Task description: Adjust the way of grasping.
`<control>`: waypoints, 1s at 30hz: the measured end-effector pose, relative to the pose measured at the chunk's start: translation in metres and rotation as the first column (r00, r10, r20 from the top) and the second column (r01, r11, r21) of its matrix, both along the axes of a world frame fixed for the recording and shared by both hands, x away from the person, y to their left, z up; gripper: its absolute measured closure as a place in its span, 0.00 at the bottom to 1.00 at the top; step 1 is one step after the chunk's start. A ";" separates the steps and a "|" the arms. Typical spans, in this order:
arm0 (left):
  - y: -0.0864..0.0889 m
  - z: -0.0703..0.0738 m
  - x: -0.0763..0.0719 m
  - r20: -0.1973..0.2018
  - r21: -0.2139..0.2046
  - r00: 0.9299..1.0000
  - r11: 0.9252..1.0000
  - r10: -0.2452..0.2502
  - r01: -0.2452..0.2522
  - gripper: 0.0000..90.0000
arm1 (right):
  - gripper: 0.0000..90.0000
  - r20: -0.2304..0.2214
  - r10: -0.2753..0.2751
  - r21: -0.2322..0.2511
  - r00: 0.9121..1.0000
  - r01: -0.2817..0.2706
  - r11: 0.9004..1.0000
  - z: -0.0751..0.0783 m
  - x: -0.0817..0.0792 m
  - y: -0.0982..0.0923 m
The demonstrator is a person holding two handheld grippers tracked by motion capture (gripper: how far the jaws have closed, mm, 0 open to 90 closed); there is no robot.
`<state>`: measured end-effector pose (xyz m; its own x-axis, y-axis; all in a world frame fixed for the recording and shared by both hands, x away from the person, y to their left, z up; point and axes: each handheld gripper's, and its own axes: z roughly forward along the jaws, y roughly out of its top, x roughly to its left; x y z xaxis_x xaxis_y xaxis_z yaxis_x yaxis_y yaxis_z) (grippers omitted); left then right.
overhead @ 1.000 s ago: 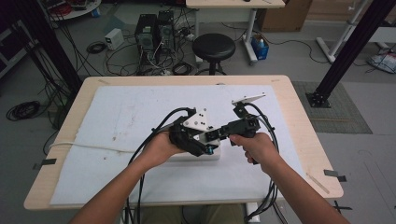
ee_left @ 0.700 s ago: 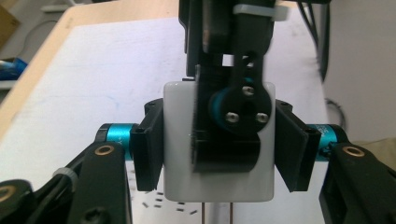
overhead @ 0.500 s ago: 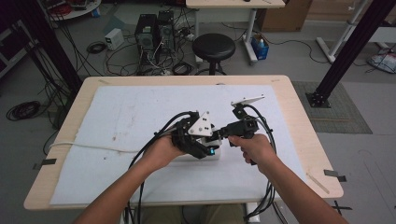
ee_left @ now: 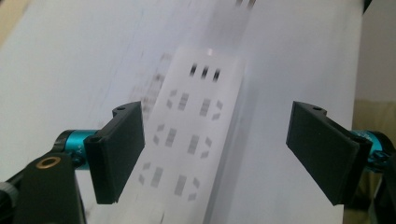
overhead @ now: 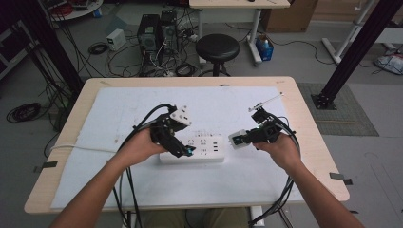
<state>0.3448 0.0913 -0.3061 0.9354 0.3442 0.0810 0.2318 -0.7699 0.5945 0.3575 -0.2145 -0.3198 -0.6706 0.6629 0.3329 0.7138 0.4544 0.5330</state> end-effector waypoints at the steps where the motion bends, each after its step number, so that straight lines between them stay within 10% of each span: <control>1: 0.006 -0.001 0.002 -0.020 0.018 1.000 1.000 0.024 -0.024 0.22 | 0.69 0.021 0.019 -0.031 1.000 -0.018 0.999 0.001 0.000 -0.003; 9: 0.054 -0.005 0.014 -0.087 0.187 0.991 0.979 0.104 -0.087 0.22 | 0.69 0.083 0.068 -0.162 0.994 -0.054 0.985 0.015 0.002 -0.020; 16: 0.078 -0.004 0.006 -0.062 0.270 0.998 0.963 0.025 -0.008 0.22 | 0.69 0.106 0.229 -0.435 0.968 -0.162 0.886 0.034 -0.003 -0.012; 22: 0.096 0.001 0.000 -0.119 0.291 0.990 0.956 0.071 -0.033 0.22 | 0.69 0.080 0.301 -0.486 0.950 -0.226 0.844 0.046 0.001 -0.022; 30: 0.109 0.004 0.002 -0.128 0.298 0.982 0.950 0.140 -0.096 0.22 | 0.69 0.079 0.275 -0.515 0.958 -0.197 0.834 0.050 -0.001 -0.037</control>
<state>0.3465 0.2005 -0.3018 0.8985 0.4349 0.0594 0.3988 -0.8654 0.3034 0.3560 -0.2516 -0.2701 -0.8423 0.5277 -0.1100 0.4838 0.8301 0.2774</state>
